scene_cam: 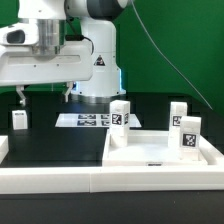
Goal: Assemble square table
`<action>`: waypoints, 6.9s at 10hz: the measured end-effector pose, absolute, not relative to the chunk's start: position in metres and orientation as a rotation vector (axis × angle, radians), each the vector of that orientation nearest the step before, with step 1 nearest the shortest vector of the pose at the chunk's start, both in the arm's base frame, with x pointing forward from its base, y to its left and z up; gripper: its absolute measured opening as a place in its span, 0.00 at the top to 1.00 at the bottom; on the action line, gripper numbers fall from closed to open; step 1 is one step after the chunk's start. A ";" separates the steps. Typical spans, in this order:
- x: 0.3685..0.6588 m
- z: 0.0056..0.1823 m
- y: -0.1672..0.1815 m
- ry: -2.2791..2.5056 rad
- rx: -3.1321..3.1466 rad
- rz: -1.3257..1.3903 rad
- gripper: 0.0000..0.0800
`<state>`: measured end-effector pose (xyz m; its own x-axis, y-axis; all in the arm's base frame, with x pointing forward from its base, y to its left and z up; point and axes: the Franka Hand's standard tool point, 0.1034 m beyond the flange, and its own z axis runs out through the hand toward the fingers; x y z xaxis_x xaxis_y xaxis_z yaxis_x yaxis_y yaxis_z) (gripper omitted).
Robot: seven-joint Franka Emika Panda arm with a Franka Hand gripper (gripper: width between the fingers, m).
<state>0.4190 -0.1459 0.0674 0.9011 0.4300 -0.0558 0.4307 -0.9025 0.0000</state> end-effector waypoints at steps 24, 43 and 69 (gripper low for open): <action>0.378 0.029 -0.199 0.524 2.848 -0.978 0.19; 0.336 0.006 -0.207 0.414 2.628 -1.392 0.50; 0.477 0.108 -0.116 0.595 3.032 -0.092 0.64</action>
Offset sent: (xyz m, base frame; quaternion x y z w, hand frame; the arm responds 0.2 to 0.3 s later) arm -0.0200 0.0000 0.0000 0.0000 0.0000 0.0000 1.0000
